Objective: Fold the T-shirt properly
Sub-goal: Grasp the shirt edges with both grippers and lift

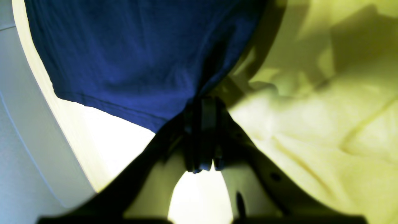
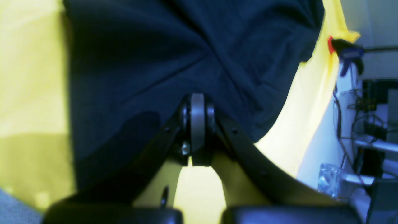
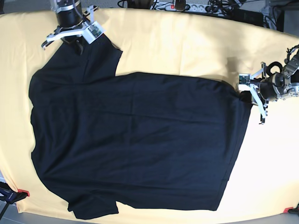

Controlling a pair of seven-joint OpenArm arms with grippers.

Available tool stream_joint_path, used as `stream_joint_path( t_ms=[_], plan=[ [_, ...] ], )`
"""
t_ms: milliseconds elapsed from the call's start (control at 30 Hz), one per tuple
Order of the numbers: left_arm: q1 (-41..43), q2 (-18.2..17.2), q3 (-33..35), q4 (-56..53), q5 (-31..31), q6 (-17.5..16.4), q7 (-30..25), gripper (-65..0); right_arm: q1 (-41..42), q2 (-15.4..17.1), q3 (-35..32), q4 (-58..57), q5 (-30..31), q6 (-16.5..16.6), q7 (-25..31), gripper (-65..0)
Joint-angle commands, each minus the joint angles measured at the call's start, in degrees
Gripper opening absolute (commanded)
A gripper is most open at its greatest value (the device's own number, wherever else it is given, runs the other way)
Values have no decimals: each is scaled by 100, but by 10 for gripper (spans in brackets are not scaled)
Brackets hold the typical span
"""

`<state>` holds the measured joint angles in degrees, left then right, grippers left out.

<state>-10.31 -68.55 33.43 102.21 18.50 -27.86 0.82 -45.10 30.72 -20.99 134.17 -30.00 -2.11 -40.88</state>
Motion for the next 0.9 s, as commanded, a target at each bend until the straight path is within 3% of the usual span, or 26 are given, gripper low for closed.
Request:
stream_joint_path(
  t_ms=[0,133,200,367,533,733,867],
  plan=[
    [-87,-144,-66,42,-101,68,-31,-650,-42,46,247,83,22,-33,240,-650],
    [-83,-144,-66,42,-293,68,-31,-650,-39,96,1263,-13,588,271,546,-467],
    [-85,-144,-66,42,-291,68,-28,-650,-26,184,1694,-77,973,365,564,-413],
    [-83,-144,-66,42,-293,68,-31,-650,-22,474,2415,-280,2037,723,883,-404],
    [-83,-144,-66,42,-293,68,-31,-650,354,551,2437,-973,2621,1248,918,-292],
    [-83,-144,-66,42,-293,68,-31,-650,973,551,2437,-1797,2704,1357,957,-290],
    [-83,-144,-66,42,-293,68,-31,-650,1287,551,2437,-2179,2876,1705,986,-290]
  ],
)
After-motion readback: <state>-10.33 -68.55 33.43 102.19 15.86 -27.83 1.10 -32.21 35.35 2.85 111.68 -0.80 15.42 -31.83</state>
